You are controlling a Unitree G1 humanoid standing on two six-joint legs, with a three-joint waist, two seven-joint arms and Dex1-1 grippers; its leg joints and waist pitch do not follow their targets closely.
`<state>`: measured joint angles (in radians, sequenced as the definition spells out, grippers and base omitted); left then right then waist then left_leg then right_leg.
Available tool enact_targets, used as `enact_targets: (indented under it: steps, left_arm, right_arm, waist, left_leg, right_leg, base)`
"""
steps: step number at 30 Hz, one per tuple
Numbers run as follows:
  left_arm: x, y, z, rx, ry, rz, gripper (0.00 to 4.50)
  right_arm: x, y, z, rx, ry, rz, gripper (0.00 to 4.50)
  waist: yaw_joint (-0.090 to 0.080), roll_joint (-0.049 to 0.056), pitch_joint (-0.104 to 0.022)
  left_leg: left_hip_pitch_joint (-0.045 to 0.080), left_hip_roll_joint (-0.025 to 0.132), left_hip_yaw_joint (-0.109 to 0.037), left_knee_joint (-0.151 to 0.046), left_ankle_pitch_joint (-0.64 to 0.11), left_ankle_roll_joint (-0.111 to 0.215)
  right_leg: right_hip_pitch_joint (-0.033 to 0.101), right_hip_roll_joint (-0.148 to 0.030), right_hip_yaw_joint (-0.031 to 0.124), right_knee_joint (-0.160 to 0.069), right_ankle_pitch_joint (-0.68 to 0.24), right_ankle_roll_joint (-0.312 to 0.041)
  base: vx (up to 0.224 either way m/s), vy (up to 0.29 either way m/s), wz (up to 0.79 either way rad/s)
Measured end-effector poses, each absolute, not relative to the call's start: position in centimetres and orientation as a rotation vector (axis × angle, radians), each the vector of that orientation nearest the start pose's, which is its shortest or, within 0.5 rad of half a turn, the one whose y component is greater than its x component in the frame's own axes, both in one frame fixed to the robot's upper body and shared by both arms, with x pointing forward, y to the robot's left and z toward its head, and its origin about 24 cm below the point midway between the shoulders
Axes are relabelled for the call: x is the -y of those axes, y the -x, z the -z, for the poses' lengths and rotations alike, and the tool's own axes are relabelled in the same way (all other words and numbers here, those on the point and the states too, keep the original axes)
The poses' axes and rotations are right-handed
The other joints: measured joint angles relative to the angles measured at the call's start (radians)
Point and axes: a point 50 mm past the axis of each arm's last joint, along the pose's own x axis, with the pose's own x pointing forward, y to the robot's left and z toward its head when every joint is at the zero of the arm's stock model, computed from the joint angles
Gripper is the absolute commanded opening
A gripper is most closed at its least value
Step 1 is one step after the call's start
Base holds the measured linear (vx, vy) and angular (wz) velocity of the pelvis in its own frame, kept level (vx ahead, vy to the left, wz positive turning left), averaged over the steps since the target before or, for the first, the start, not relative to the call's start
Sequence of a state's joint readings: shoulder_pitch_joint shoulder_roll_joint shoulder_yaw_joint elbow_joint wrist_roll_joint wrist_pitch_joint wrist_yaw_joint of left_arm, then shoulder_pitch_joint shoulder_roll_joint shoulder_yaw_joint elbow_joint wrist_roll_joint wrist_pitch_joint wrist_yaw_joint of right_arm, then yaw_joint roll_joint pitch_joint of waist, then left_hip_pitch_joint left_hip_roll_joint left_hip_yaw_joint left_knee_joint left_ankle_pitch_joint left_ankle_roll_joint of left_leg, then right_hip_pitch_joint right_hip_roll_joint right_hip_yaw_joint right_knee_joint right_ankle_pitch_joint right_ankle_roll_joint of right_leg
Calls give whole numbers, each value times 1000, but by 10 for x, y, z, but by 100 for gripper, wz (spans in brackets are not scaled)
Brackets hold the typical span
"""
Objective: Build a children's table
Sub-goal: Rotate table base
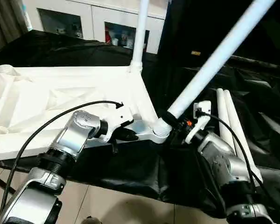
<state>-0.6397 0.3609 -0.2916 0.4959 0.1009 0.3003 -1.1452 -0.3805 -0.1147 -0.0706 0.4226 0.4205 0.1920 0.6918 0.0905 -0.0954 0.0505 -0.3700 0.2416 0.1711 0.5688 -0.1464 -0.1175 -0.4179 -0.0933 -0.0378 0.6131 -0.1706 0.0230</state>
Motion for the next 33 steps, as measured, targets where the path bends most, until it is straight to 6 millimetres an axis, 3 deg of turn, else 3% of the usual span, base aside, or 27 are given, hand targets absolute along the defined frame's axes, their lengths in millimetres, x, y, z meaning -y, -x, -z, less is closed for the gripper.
enact_targets:
  steps: [7,17,33]
  left_arm:
    - [-127,-327,-68,-526,-467,1229,0]
    - [-129,-327,-67,-513,-500,1231,0]
    - [-138,-317,-65,-495,-545,1316,0]
  right_arm:
    - [131,-308,-47,-111,-326,-714,189]
    - [122,-315,-60,-155,-73,-840,189]
    - [125,-309,-55,-196,-38,-1017,189]
  waist:
    - [2,0,0]
    - [-1,-4,-3]
    - [-2,-17,-13]
  left_leg:
    - [0,0,0,0,0,0]
    - [1,0,-1,0,0,0]
    - [3,0,-1,-1,0,0]
  right_leg:
    - [0,0,0,0,0,0]
    - [1,0,-1,0,-1,3]
    - [3,0,-1,-1,-1,3]
  base:
    - [0,0,0]
    - [0,0,0]
    - [0,0,0]
